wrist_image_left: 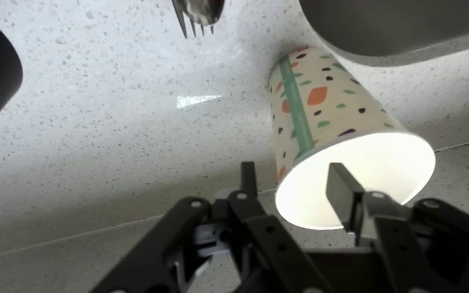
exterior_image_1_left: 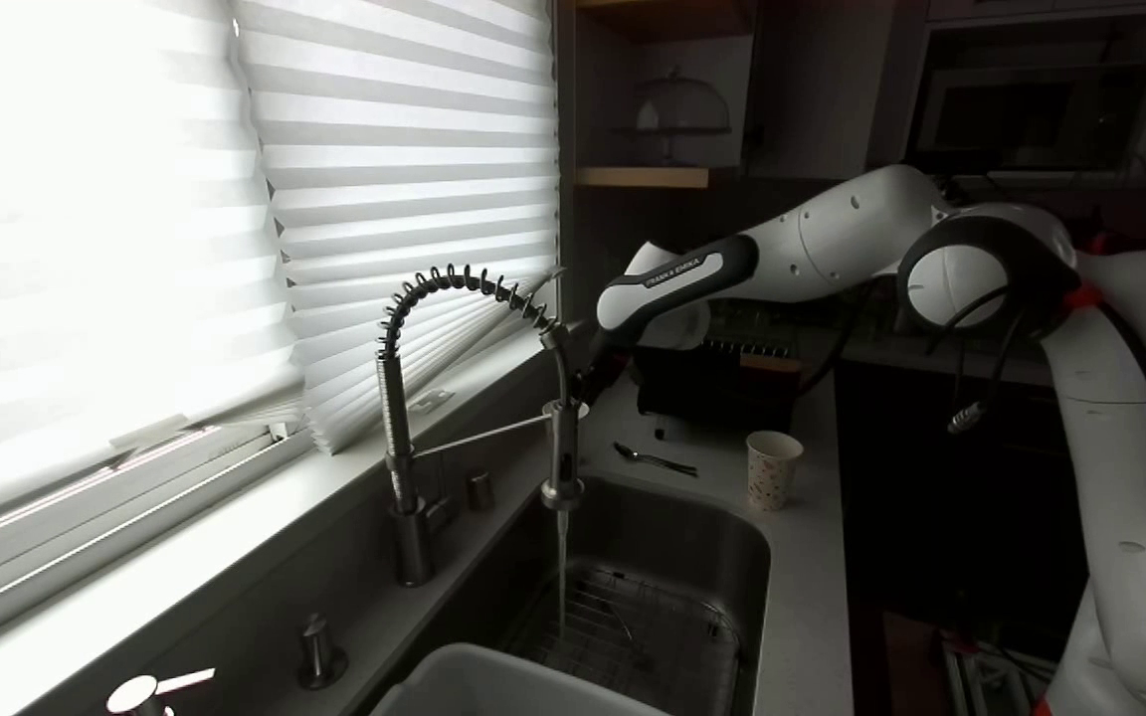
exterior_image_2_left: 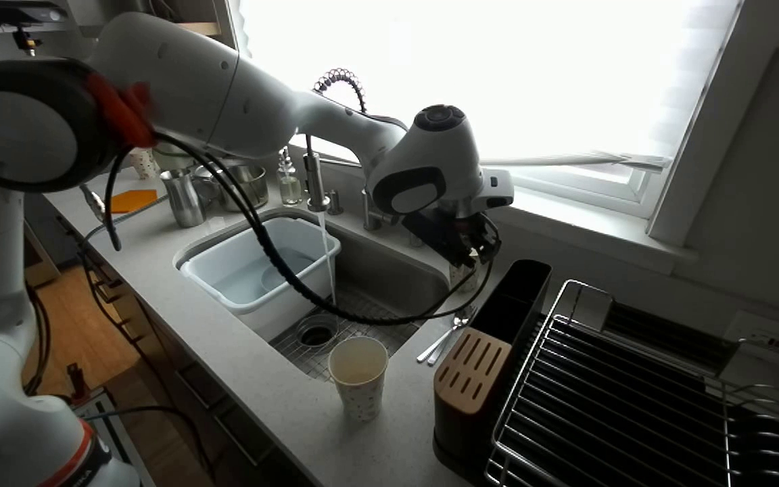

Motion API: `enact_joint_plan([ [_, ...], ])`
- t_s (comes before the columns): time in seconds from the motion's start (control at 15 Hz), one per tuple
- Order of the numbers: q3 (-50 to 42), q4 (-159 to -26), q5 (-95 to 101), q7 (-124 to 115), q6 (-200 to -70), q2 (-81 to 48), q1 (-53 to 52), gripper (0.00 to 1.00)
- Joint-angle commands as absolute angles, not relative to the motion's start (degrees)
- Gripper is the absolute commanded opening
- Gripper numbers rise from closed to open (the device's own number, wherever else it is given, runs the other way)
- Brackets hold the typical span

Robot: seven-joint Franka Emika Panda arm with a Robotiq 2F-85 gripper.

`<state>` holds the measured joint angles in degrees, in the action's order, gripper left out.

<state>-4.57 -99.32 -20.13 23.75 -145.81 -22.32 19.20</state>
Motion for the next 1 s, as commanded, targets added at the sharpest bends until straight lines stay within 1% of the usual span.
enact_joint_plan([
  [0.0, -2.95, -98.48, -20.97, 24.98, -143.72, -23.33, 21.07, 0.19],
  [0.07, -2.72, -98.63, -21.16, 25.07, -143.62, -23.14, 21.24, 0.12],
  [0.13, -2.32, -98.73, -21.65, 25.48, -143.57, -22.76, 21.51, 0.04],
  [0.2, -1.99, -98.88, -21.95, 25.81, -143.55, -22.32, 21.72, 0.01],
  [0.6, 1.17, -101.4, -26.68, 32.18, -141.74, -17.33, 22.8, 0.01],
  [0.73, 2.4, -103.38, -28.46, 36.35, -137.73, -13.78, 22.31, 0.01],
  [0.93, 2.2, -107.04, -29.71, 40.44, -128.45, -8.19, 19.6, 0.01],
])
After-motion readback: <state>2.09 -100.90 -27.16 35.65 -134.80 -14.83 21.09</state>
